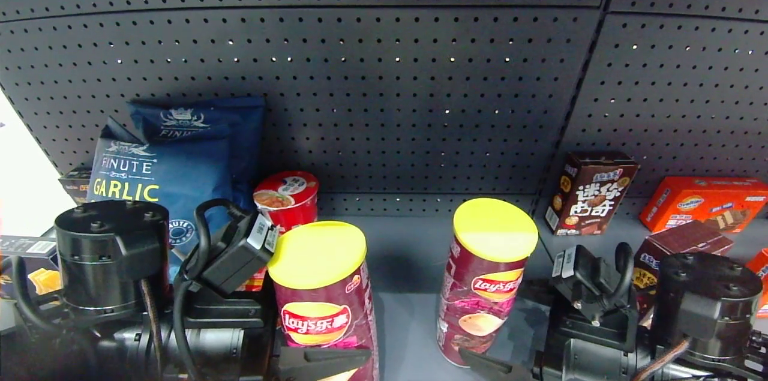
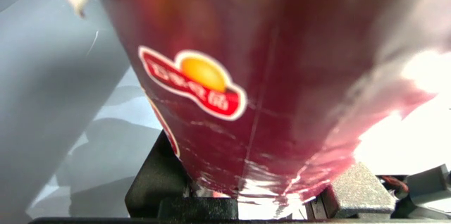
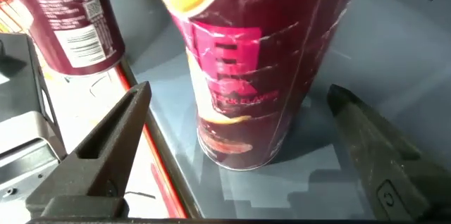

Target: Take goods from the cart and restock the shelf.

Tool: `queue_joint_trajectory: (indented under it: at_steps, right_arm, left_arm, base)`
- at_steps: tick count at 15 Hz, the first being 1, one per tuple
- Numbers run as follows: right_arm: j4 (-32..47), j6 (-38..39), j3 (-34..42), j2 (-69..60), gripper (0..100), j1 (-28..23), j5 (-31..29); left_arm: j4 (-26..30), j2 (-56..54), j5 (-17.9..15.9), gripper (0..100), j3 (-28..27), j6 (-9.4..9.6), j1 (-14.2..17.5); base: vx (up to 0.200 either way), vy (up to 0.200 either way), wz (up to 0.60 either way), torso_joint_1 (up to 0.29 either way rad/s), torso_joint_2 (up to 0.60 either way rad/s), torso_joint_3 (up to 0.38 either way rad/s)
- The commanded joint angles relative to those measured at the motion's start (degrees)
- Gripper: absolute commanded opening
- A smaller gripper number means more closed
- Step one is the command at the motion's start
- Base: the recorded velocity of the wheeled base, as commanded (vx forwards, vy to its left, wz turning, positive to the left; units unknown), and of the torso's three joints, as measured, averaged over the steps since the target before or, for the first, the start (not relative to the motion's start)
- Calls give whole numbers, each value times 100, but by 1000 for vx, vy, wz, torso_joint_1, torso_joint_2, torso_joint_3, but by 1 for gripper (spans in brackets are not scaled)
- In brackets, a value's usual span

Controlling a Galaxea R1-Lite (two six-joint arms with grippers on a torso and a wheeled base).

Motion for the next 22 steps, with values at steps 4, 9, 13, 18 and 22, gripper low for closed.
queue_joint_trajectory:
  at_steps: [4, 9, 13, 18, 22]
  right_arm:
    - [5, -2, -107, 3, 100, -6, 4]
    - [23, -2, -54, -349, 100, 196, -5]
    - [32, -19, -98, -507, 100, 266, -23]
    - [102, -28, -397, -542, 100, 240, -32]
    - [365, -178, -503, -762, 100, 240, -32]
  left_arm:
    - [0, 8, 2, 0, 7, 0, 0]
    - [0, 43, 2, 0, 7, 0, 0]
    - [-18, 96, 2, 0, -11, 9, -17]
    - [-9, 87, 2, 0, -2, 9, -26]
    - [0, 87, 2, 0, -2, 17, -26]
  base:
    - [0, 0, 0, 0, 0, 0]
    - [0, 0, 0, 0, 0, 0]
    - [0, 0, 0, 0, 0, 0]
    - [0, 0, 0, 0, 0, 0]
    - [0, 0, 0, 0, 0, 0]
